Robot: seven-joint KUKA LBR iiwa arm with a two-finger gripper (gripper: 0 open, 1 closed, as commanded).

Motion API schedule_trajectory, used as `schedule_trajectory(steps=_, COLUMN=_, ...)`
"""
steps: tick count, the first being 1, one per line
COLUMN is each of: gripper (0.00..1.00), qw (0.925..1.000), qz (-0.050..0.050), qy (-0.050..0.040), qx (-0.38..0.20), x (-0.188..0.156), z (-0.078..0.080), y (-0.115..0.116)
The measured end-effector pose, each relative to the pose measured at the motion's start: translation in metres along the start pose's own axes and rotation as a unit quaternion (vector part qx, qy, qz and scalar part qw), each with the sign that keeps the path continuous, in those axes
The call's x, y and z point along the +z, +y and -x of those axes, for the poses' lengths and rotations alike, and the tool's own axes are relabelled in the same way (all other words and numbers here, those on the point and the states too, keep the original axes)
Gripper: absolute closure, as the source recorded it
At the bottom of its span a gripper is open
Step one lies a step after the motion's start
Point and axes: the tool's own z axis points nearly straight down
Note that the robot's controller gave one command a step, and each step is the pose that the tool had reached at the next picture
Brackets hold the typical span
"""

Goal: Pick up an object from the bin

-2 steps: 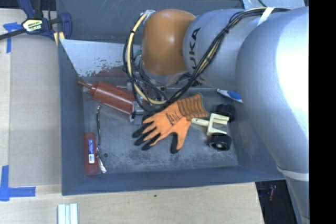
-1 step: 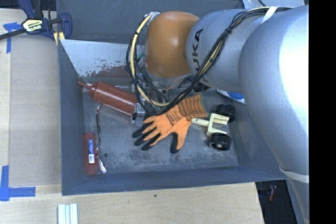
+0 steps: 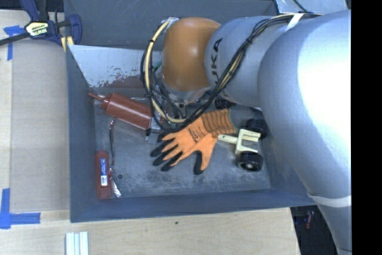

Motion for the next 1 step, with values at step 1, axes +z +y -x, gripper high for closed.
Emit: schedule_trajectory(steps=1, gripper=1.0, qw=0.9996, qz=-0.001, qy=0.0001, qx=-0.027, x=0.0054, z=-0.013, y=0.013)
